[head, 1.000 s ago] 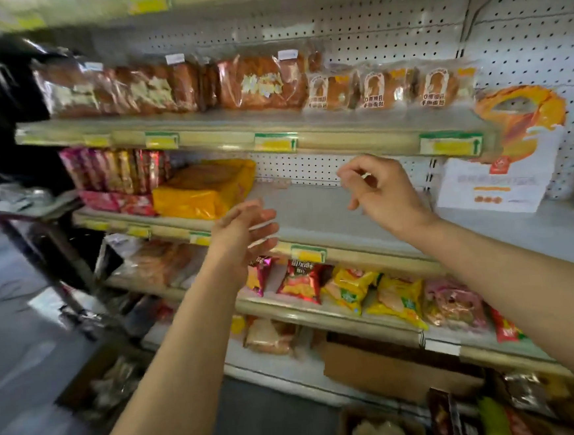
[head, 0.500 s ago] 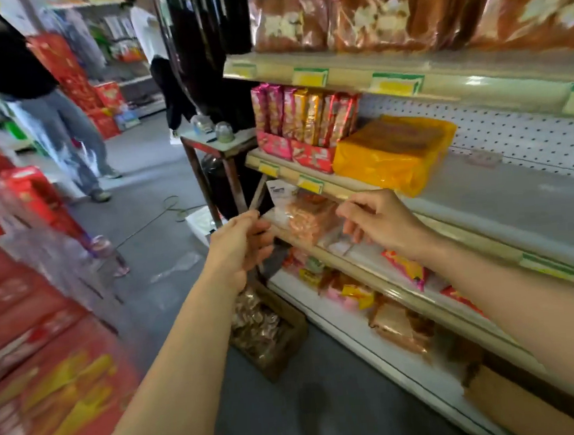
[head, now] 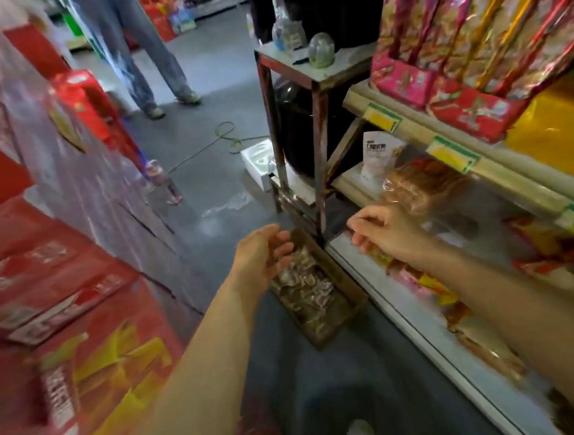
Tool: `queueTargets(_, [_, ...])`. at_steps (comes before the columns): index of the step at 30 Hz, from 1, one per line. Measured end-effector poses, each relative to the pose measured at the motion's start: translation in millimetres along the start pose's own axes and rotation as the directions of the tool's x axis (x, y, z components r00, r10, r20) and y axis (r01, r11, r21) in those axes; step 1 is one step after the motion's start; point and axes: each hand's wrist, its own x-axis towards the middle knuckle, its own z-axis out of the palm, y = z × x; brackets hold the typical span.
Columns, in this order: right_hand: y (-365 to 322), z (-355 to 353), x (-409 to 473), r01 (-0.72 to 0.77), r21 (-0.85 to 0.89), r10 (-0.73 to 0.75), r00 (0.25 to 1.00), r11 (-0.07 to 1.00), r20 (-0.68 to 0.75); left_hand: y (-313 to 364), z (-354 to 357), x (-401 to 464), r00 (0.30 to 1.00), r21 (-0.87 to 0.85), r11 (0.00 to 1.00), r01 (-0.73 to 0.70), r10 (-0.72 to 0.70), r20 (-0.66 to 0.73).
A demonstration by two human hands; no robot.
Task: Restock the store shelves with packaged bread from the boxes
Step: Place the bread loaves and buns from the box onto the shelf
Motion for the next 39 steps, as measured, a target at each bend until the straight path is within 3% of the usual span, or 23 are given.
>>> queueTargets(10, [96.2,25.8,152.1,-0.246,-0.1,0.262,0.944,0.964,0.201,-52.4,1.0,163.2,0.971,-0.163,0.963,0.217,-0.229,-0.062])
queueTargets(13, [133.4,44.8,199.2,-0.31,-0.131,0.334,0.906,0.942,0.26,-73.6,2.9,214.2,0.949,-0.122,0.958,0.26,-0.277,-0.15])
queueTargets(19, [215.9,107.2,275.1,-0.431,-0.153,0.457,0.83,0.889,0.32,-118.7,-3.4,309.1,0.919,-0.104,0.936,0.336,-0.35,-0.18])
queueTargets(24, [291.3,166.8,327.5,-0.388,-0.237,0.451,0.82,0.891,0.352,-155.3,-15.0,396.4,0.921,0.081,0.937,0.339,-0.313,-0.231])
queueTargets(29, [378.1,226.5,387.5,-0.192,-0.513,0.404,0.848,0.837,0.343,-211.2,-28.3,501.0,0.949,0.365,0.884,0.291,-0.22,-0.224])
queueTargets(33, [432.2,261.5,435.3,0.13,-0.651,0.225,0.873,0.748,0.433,-252.0,-33.9,570.9,0.985,0.674,0.719,0.17,-0.131,-0.109])
queueTargets(35, [456.0,276.5,461.0,0.29,-0.736,0.171,0.86,0.612,0.481,-270.3,-37.2,603.7,0.996,0.848,0.527,0.055,-0.084,-0.012])
queueTargets(37, [473.8,291.1,488.1,0.463,-0.811,0.104,0.843,0.358,0.527,-285.9,-42.0,635.7,0.995,0.949,0.304,-0.087,-0.013,0.096])
queueTargets(39, [486.5,302.9,511.8,0.546,-0.821,0.098,0.819,0.17,0.565,-299.0,-45.4,666.0,0.967,0.97,-0.019,-0.244,0.066,0.245])
